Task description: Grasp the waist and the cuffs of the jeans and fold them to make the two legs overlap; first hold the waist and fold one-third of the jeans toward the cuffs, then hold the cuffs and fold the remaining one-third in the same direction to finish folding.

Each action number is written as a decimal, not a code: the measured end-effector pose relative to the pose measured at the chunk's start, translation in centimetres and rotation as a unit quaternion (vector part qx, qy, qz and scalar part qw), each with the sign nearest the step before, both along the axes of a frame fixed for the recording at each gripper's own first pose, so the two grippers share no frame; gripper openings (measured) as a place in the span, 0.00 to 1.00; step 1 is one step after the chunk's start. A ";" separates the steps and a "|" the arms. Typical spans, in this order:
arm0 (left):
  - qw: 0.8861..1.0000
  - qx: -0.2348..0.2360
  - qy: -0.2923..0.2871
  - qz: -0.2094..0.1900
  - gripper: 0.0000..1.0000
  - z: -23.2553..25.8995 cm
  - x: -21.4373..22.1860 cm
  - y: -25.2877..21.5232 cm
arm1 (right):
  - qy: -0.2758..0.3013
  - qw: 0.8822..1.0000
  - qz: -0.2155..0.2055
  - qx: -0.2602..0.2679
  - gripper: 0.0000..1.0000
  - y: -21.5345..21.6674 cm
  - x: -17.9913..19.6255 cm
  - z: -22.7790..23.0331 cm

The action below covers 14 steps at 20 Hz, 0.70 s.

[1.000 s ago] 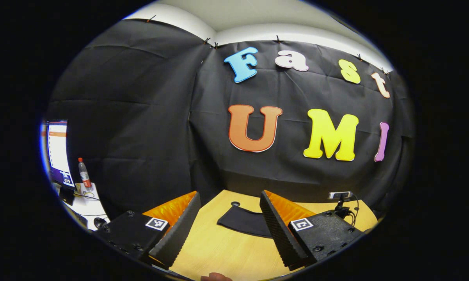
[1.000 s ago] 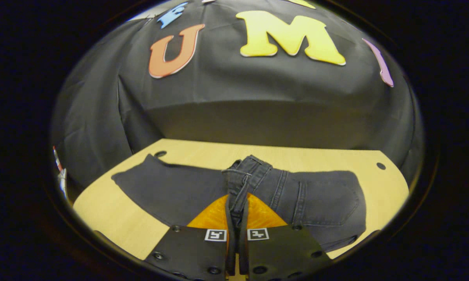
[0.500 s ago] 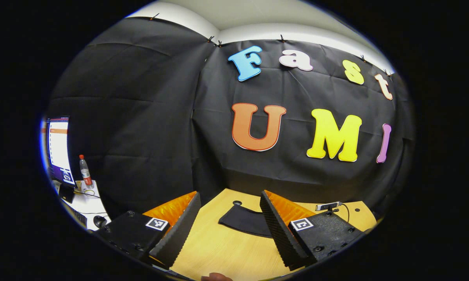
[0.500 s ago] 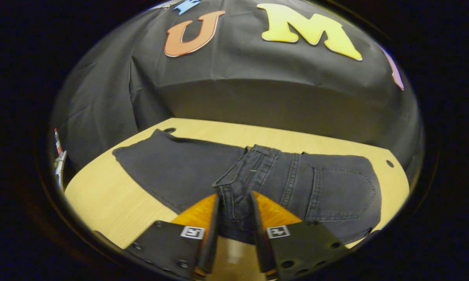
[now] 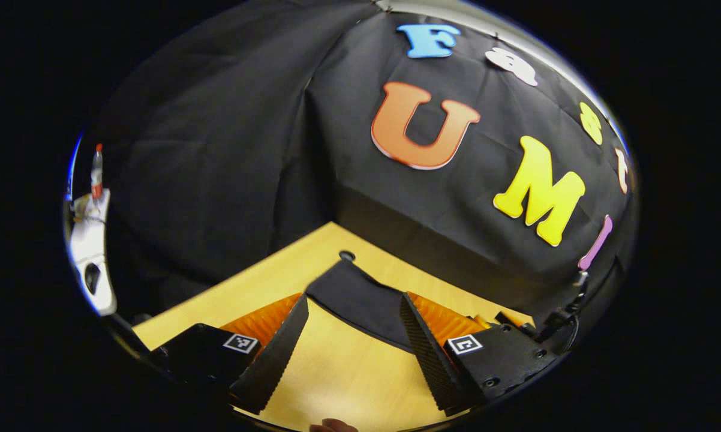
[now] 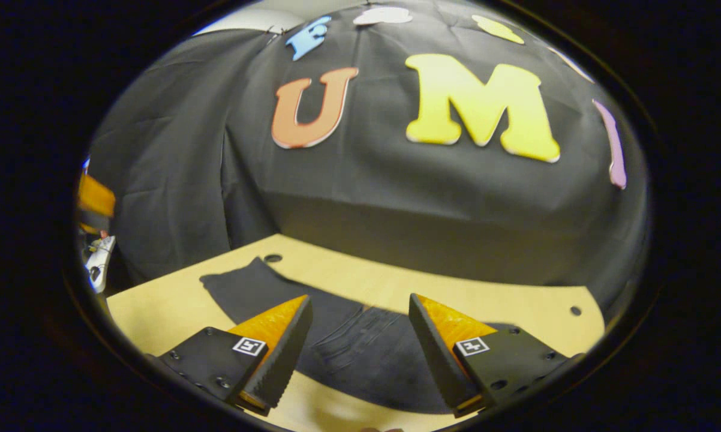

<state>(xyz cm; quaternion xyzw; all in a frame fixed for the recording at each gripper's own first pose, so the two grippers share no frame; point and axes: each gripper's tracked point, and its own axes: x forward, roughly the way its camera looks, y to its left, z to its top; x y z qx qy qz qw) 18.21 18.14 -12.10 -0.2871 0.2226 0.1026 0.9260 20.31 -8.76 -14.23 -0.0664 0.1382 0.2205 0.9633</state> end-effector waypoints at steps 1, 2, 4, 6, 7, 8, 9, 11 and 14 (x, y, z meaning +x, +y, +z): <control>0.999 -0.029 0.016 -0.003 0.99 -1.7 1.2 -0.3 | -0.017 1.000 -0.010 0.007 0.99 -1.4 0.2 2.3; 0.998 -0.051 0.032 -0.001 0.99 -3.5 2.2 -0.5 | -0.032 0.999 -0.020 0.014 0.99 -3.1 0.4 4.7; 0.994 -0.089 0.060 -0.002 0.99 -7.2 4.2 -0.9 | -0.064 0.997 -0.046 0.026 0.98 -6.7 0.8 9.1; 0.989 -0.129 0.077 0.003 0.99 -9.7 6.3 -1.5 | -0.101 0.992 -0.073 0.035 0.98 -10.5 0.5 13.6; 0.984 -0.153 0.086 0.010 0.99 -10.7 7.2 -1.8 | -0.122 0.988 -0.088 0.036 0.98 -12.5 0.2 15.8; 0.982 -0.167 0.089 0.019 0.99 -11.6 8.0 -1.7 | -0.145 0.983 -0.103 0.037 0.98 -14.6 -0.1 18.0; 0.979 -0.180 0.091 0.028 0.99 -12.5 8.6 -1.5 | -0.167 0.978 -0.119 0.039 0.98 -16.4 -0.5 20.2; 0.970 -0.218 0.096 0.043 0.99 -13.9 9.2 -1.6 | -0.197 0.968 -0.149 0.041 0.98 -19.7 -1.5 23.4; 0.956 -0.268 0.099 0.072 1.00 -15.8 10.1 -1.2 | -0.213 0.959 -0.185 0.043 0.98 -22.8 -2.8 25.6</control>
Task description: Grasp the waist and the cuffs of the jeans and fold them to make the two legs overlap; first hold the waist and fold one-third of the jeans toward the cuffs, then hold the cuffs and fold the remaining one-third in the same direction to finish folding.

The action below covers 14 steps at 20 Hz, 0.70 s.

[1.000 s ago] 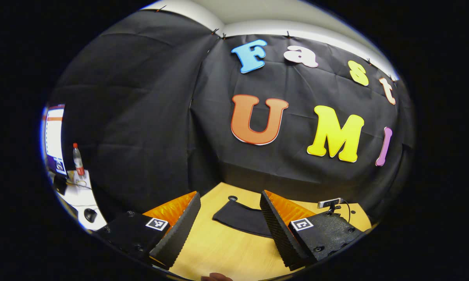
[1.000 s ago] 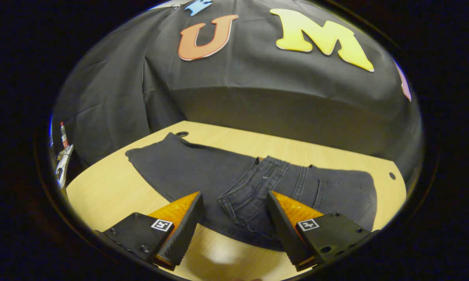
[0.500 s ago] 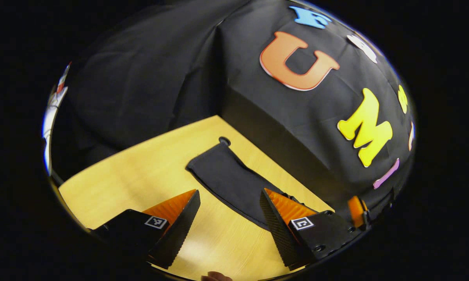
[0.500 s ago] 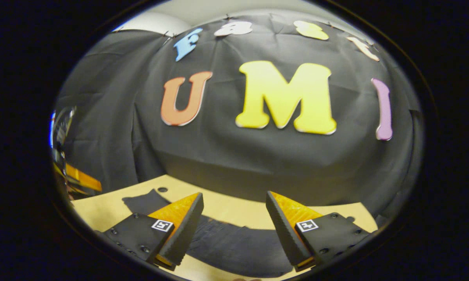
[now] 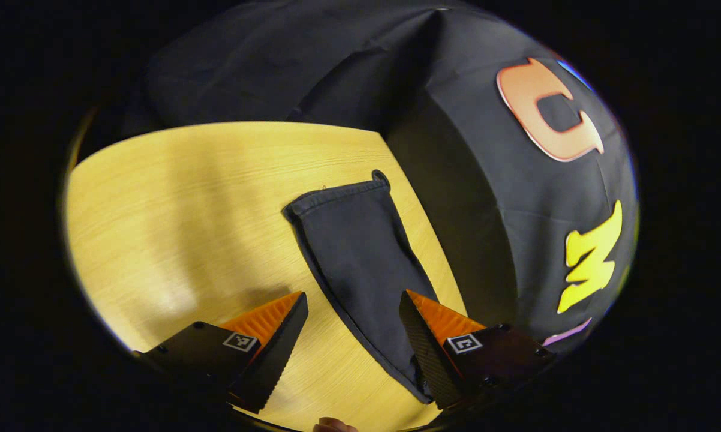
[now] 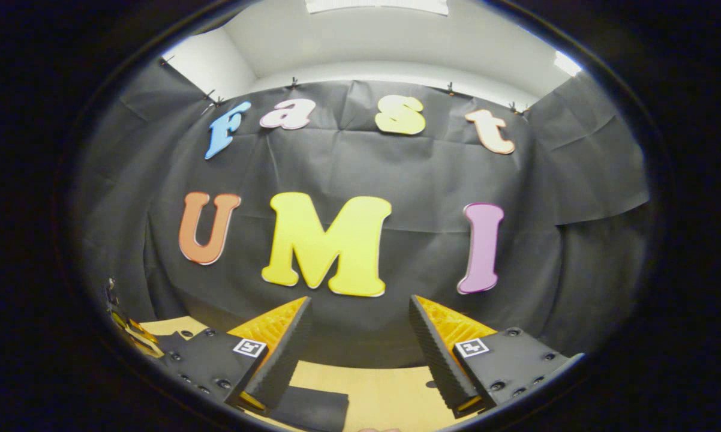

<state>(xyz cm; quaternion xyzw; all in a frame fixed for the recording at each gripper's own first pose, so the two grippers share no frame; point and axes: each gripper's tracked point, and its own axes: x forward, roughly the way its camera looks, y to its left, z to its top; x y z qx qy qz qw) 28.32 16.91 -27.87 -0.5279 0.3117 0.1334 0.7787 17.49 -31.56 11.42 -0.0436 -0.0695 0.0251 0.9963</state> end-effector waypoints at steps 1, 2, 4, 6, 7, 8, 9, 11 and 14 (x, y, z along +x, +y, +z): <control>1.000 -0.013 0.002 0.011 0.99 -0.8 0.3 0.1 | -0.002 1.000 -0.010 0.000 0.98 -1.5 -0.6 0.4; 0.999 -0.030 0.005 0.022 0.99 -1.3 0.6 0.4 | -0.004 1.000 -0.020 0.001 0.98 -2.6 -1.1 0.8; 0.997 -0.054 -0.008 0.047 0.99 -1.0 1.4 1.2 | -0.009 0.999 -0.037 -0.004 0.98 -4.5 -2.3 1.6; 0.996 -0.068 -0.017 0.063 0.98 -1.2 2.4 1.8 | -0.012 0.999 -0.050 -0.016 0.98 -5.9 -3.2 2.3; 0.995 -0.075 -0.020 0.068 0.98 -1.2 2.9 2.0 | -0.011 0.998 -0.055 -0.020 0.98 -6.6 -3.3 2.4; 0.993 -0.082 -0.026 0.075 0.99 -1.2 3.6 2.4 | -0.008 0.998 -0.060 -0.019 0.98 -7.1 -3.5 2.5; 0.992 -0.088 -0.030 0.081 0.98 -1.2 4.2 2.7 | -0.005 0.998 -0.065 -0.015 0.98 -7.6 -3.7 2.6; 0.988 -0.109 -0.041 0.100 0.98 -1.3 5.3 2.8 | -0.002 0.997 -0.076 -0.007 0.98 -8.8 -4.0 2.7; 0.988 -0.109 -0.043 0.100 0.87 -3.0 6.4 2.7 | -0.002 0.996 -0.087 -0.013 0.98 -9.9 -4.5 3.0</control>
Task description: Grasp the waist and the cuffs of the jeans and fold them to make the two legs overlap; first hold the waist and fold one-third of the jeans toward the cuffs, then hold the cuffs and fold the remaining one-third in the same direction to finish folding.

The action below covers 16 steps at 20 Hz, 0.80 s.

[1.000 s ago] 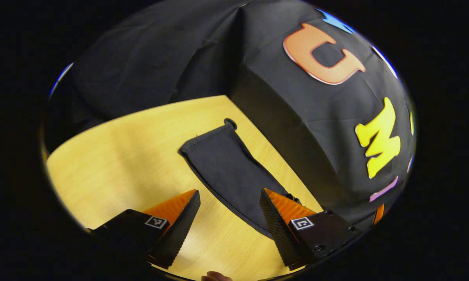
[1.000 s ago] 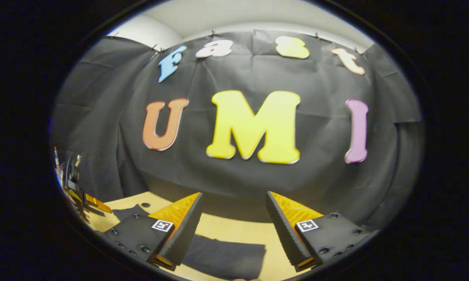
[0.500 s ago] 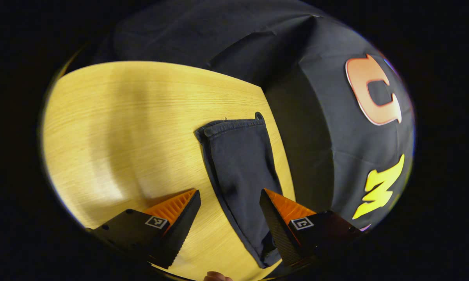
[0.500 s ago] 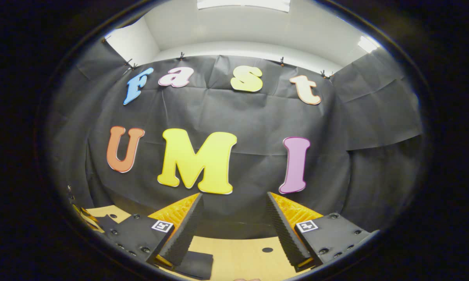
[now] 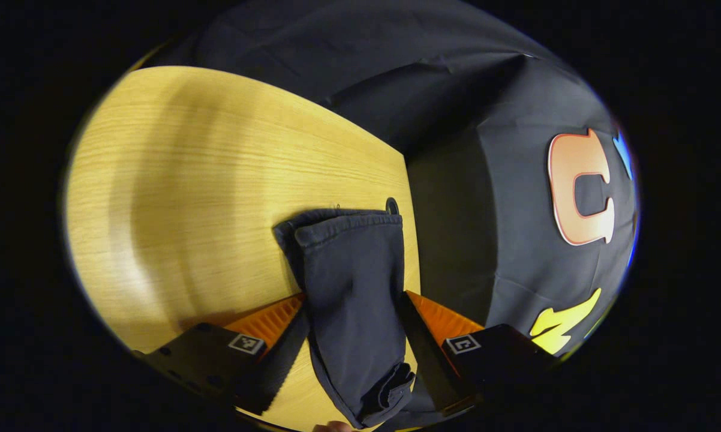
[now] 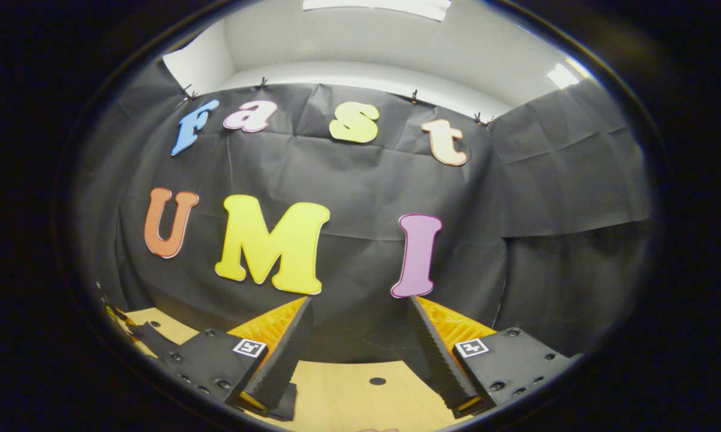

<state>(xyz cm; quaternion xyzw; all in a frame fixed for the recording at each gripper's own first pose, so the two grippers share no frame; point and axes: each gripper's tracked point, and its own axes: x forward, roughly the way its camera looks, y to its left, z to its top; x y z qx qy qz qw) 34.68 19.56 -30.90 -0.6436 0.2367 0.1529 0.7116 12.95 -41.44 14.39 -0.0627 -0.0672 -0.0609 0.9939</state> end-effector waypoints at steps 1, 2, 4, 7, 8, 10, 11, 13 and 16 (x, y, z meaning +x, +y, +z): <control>1.000 -0.006 -0.002 0.004 0.81 -0.4 0.1 -0.1 | 0.000 1.000 -0.003 -0.003 0.98 -0.3 -0.1 0.1; 1.000 -0.013 0.000 0.009 0.70 -0.9 0.1 0.2 | 0.000 1.000 -0.004 -0.004 0.98 -0.5 -0.2 0.4; 0.999 -0.034 0.000 0.026 0.36 -1.7 -0.3 0.0 | 0.002 1.000 -0.006 0.001 0.98 -0.7 -0.4 0.4; 0.999 -0.031 -0.013 0.032 0.12 -1.4 -0.5 0.0 | 0.004 1.000 -0.009 0.006 0.98 -1.0 -0.3 0.3; 0.999 -0.020 -0.012 0.025 0.06 -1.5 -0.3 -0.1 | 0.004 1.000 -0.007 0.003 0.98 -1.0 -0.4 0.2; 1.000 -0.008 -0.008 0.012 0.03 -1.3 0.0 -0.2 | 0.005 1.000 -0.003 -0.003 0.98 -0.8 -0.4 0.2; 1.000 -0.004 -0.007 0.011 0.03 -1.2 -0.2 -0.1 | 0.006 1.000 -0.001 -0.005 0.98 -0.9 -0.3 0.1; 1.000 0.010 -0.021 0.008 0.03 -0.3 -0.2 -0.2 | 0.011 1.000 0.002 -0.005 0.98 -0.9 -0.2 -0.2; 0.998 0.045 -0.035 -0.008 0.03 1.6 -0.3 -0.3 | 0.013 1.000 0.001 0.004 0.98 -1.0 0.0 -0.2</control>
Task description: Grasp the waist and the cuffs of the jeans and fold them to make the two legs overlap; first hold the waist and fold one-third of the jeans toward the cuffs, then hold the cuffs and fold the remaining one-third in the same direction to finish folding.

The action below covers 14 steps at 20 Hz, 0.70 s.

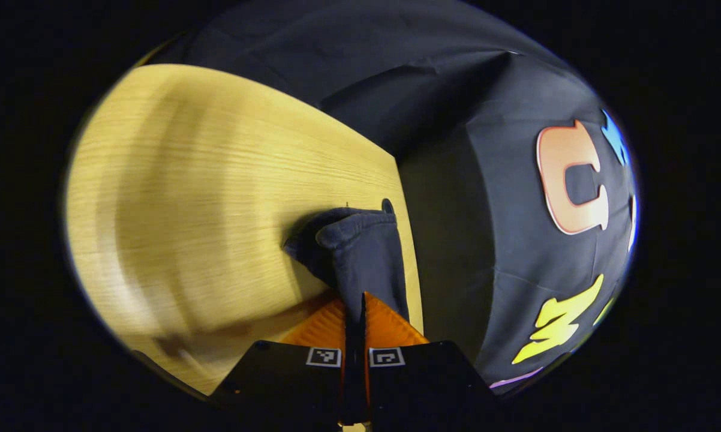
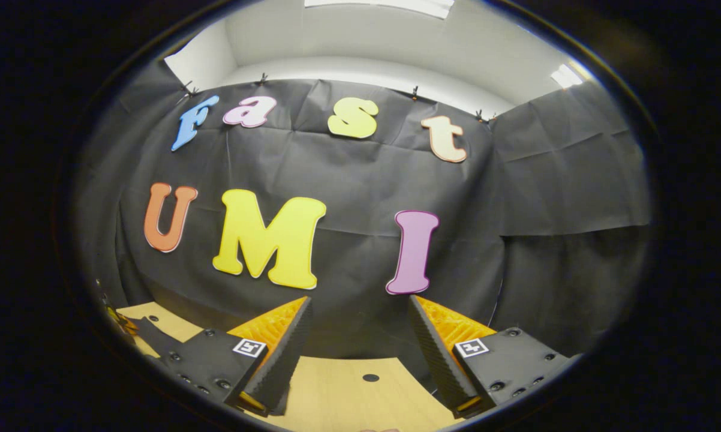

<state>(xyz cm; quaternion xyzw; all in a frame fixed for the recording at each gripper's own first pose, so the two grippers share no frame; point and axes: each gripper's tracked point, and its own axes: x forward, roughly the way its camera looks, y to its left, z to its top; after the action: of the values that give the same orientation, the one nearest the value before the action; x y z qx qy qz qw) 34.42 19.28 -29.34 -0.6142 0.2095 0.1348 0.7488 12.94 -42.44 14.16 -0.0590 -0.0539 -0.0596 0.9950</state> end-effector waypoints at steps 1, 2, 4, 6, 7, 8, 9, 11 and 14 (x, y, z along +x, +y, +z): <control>1.000 0.009 -0.009 -0.005 0.03 1.0 0.1 -0.1 | 0.001 1.000 0.000 0.001 0.98 0.0 0.0 -0.1; 1.000 0.026 -0.015 -0.010 0.03 2.0 0.2 -0.4 | 0.001 1.000 -0.001 0.002 0.98 0.0 -0.1 -0.1; 0.997 0.067 -0.031 -0.022 0.03 4.2 0.6 -1.1 | -0.003 1.000 -0.002 0.003 0.99 -0.1 0.0 0.0; 0.993 0.102 -0.046 -0.035 0.03 6.6 1.0 -2.0 | -0.003 1.000 0.000 0.004 0.98 -0.2 -0.2 0.0; 0.991 0.115 -0.055 -0.041 0.03 8.0 1.2 -2.7 | -0.001 1.000 0.001 0.005 0.98 -0.3 -0.1 -0.2; 0.989 0.128 -0.064 -0.047 0.03 9.2 1.4 -3.4 | 0.000 1.000 0.001 0.007 0.98 -0.4 -0.2 -0.2; 0.986 0.143 -0.071 -0.053 0.03 10.4 1.6 -4.1 | 0.000 1.000 0.000 0.009 0.98 -0.5 -0.1 -0.1; 0.979 0.172 -0.085 -0.066 0.03 12.5 2.1 -5.8 | 0.001 1.000 -0.002 0.011 0.98 -0.7 -0.1 -0.2; 0.967 0.215 -0.108 -0.085 0.04 15.6 2.5 -9.0 | -0.002 1.000 -0.008 0.011 0.98 -1.8 -0.7 0.1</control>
<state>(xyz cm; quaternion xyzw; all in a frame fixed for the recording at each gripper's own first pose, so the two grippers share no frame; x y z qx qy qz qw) 36.87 10.33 -13.74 -0.4297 0.1451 0.0455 0.8901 12.24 -44.20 14.22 -0.0485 -0.0547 -0.0685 0.9950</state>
